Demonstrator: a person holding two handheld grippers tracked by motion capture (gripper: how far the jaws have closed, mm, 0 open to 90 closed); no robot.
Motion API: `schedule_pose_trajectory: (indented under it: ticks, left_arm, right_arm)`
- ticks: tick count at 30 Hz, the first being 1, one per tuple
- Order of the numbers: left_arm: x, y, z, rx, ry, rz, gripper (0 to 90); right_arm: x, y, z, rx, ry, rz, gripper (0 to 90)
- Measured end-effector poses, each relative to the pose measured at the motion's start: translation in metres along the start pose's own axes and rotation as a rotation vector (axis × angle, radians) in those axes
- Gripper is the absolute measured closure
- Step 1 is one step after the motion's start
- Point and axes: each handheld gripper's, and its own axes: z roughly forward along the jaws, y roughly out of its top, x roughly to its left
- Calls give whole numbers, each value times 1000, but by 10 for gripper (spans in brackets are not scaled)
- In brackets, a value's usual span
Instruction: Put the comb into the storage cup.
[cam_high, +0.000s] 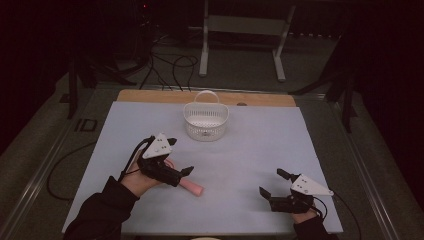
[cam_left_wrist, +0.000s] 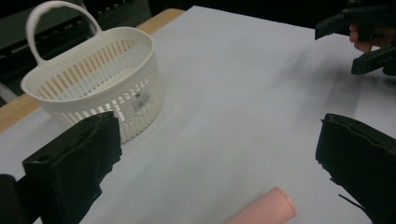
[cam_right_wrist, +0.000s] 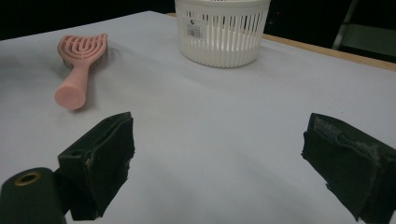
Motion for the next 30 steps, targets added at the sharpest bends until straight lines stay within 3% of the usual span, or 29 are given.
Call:
schedule_pose_trajectory:
  ticks: [9,17,23,26,30]
  left_arm:
    - [-1,-2,21,37,-9,-19,14]
    - [-1,-5,33,32,-25,-39,152]
    - [-2,-10,45,76,-32,-39,177]
    - [-3,-13,50,106,-33,-19,232]
    - [-5,-17,58,149,-49,-26,296]
  right_arm:
    - [0,0,0,-4,3,-2,89]
    - [0,0,0,-2,7,-4,89]
    - [0,0,0,0,9,-4,89]
    - [0,0,0,-2,8,-5,89]
    - [0,0,0,1,10,-5,89]
